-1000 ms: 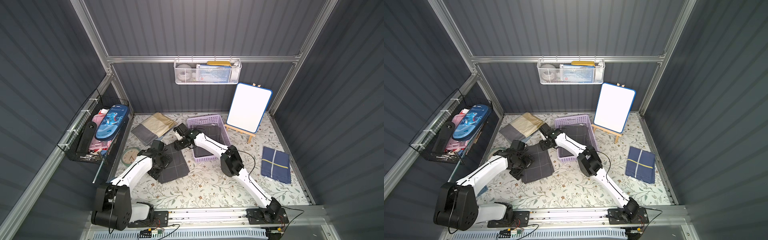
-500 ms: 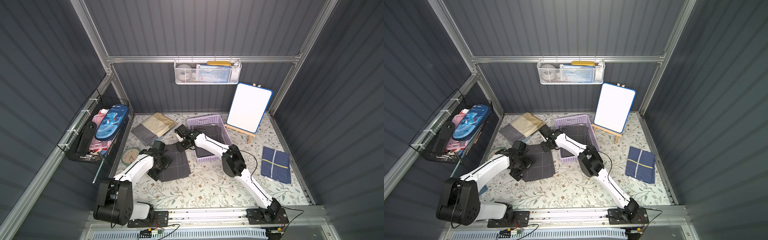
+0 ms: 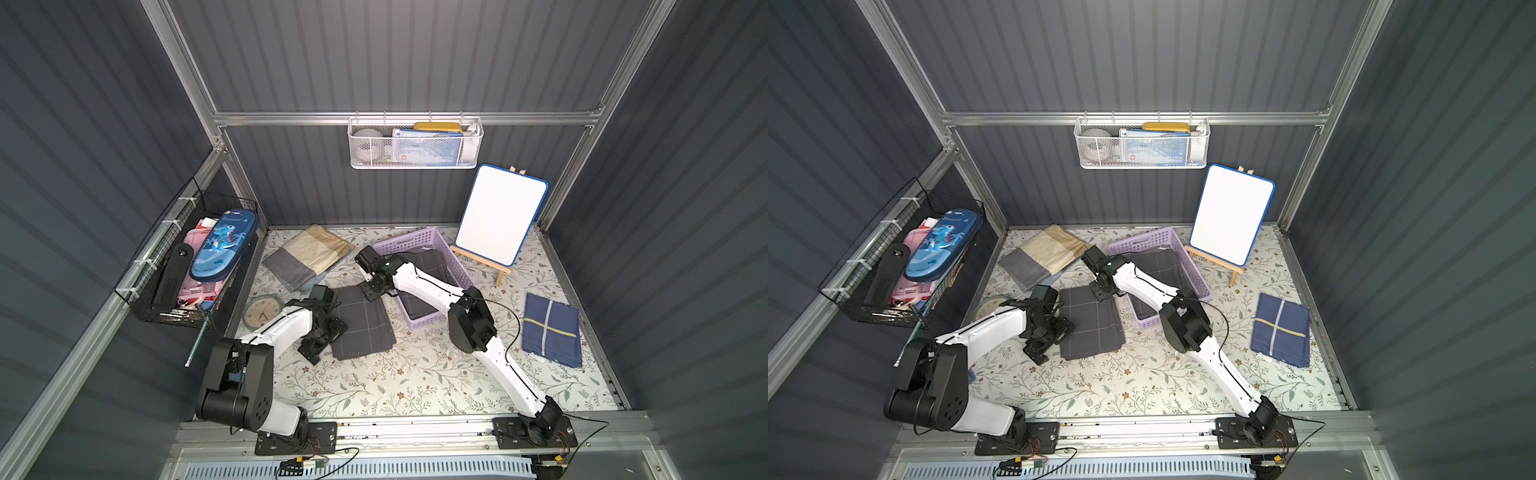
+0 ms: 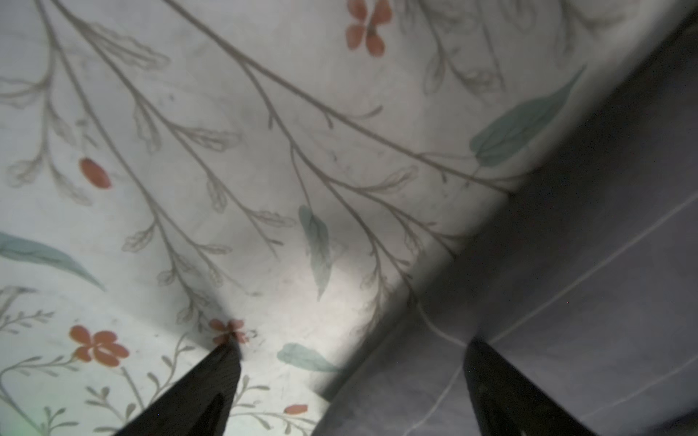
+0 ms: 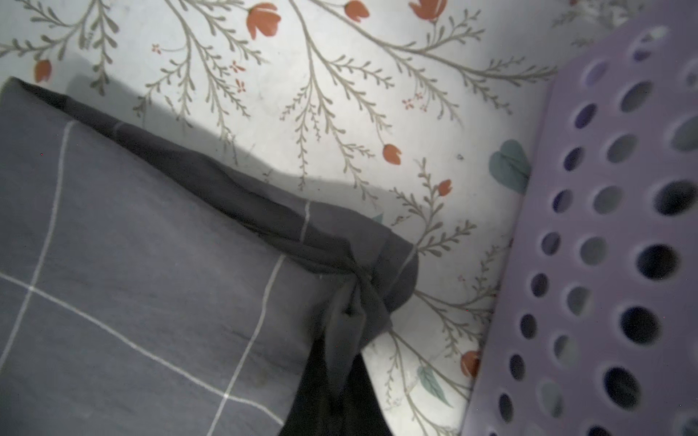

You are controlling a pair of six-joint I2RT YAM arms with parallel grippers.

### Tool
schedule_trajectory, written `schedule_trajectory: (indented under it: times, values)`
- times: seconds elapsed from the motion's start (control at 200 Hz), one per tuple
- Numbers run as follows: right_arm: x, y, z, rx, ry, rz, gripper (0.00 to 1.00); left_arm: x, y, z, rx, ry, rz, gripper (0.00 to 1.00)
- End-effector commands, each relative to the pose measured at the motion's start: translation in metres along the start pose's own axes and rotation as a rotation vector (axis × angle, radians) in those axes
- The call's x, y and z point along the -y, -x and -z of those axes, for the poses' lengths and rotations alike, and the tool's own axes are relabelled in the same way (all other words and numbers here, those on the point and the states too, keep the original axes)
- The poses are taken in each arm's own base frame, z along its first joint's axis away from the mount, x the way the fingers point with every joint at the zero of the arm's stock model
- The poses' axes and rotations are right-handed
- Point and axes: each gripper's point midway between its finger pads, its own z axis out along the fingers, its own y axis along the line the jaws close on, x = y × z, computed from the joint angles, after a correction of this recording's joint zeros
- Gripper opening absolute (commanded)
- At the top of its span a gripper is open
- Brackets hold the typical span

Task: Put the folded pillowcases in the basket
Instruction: Pick up the pillowcase from the center of the board.

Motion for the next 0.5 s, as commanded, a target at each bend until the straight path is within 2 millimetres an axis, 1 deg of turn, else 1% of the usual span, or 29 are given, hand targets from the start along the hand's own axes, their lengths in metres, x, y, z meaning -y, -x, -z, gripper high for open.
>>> schedule_trajectory:
  times: [0.0,0.06,0.095,0.145,0.175,0.23,0.31,0.495]
  values:
    - [0.01,0.0,0.001,-0.009,-0.03,-0.003,0.0,0.011,-0.015,0.015,0.0,-0.099,-0.048,0.87]
    - [0.011,-0.002,-0.001,-0.015,-0.029,-0.012,0.0,0.023,-0.024,0.02,0.002,-0.18,-0.078,0.82]
    - [0.01,-0.003,-0.001,-0.018,-0.025,-0.016,0.0,0.03,-0.026,0.022,0.011,-0.223,-0.095,0.76]
    - [0.01,-0.005,-0.003,-0.026,-0.022,-0.02,0.0,0.03,-0.027,0.018,0.016,-0.233,-0.102,0.68]
    - [0.009,-0.006,-0.004,-0.029,-0.017,-0.021,0.0,0.031,-0.027,0.015,0.012,-0.235,-0.108,0.65]
    - [0.009,-0.008,-0.005,-0.035,-0.017,-0.024,0.0,0.029,-0.03,0.007,-0.008,-0.202,-0.119,0.64]
    - [0.009,-0.01,-0.005,-0.042,-0.014,-0.026,0.0,0.019,-0.033,-0.002,-0.012,-0.122,-0.133,0.66]
    - [0.009,-0.012,-0.004,-0.046,-0.013,-0.039,0.0,0.014,-0.036,-0.001,-0.019,-0.1,-0.122,0.68]
